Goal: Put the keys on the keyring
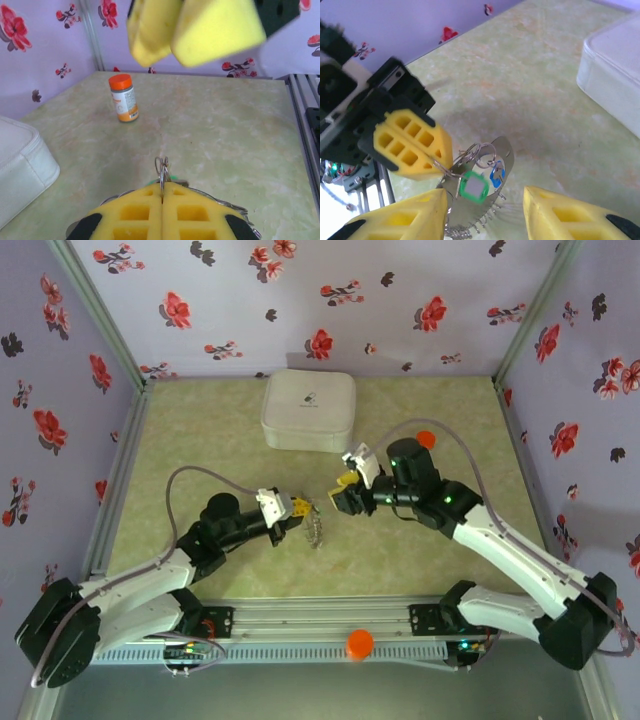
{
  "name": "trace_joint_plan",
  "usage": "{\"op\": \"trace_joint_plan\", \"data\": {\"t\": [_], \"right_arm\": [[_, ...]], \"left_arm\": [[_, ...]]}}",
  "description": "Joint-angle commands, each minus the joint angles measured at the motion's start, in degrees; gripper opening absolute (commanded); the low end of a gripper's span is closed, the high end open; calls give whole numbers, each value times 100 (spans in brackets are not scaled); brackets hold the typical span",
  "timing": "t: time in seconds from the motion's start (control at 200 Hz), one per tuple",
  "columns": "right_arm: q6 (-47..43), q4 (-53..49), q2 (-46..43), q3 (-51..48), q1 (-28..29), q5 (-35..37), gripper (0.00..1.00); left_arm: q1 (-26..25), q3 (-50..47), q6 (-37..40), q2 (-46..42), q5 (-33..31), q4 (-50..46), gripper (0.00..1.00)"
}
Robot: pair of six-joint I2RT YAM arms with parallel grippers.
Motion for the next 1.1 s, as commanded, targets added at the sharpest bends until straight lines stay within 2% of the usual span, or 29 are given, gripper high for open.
{"op": "trace_joint_plan", "data": {"t": [0.0, 0.125, 0.235, 0.5, 1.055, 1.095], "right_arm": [[-849, 1063, -133, -540, 35, -506, 44], [-1453, 1266, -79, -615, 147, -682, 40], [-1679, 1090, 128, -492, 213, -1073, 39], [-1849, 1067, 450, -426, 328, -1077, 37], [-2136, 730, 572, -240, 366, -1429, 0], [-2146, 701, 565, -226, 366, -1426, 0]], "left_arm": [[-33, -50, -2, 44, 307, 836, 0], [-38, 28, 177, 107, 493, 508, 0], [-47, 30, 143, 188, 626, 627, 0], [-73, 38, -31, 356, 873, 889, 0], [-75, 64, -19, 316, 906, 834, 0], [-74, 64, -21, 302, 815, 798, 15]]}}
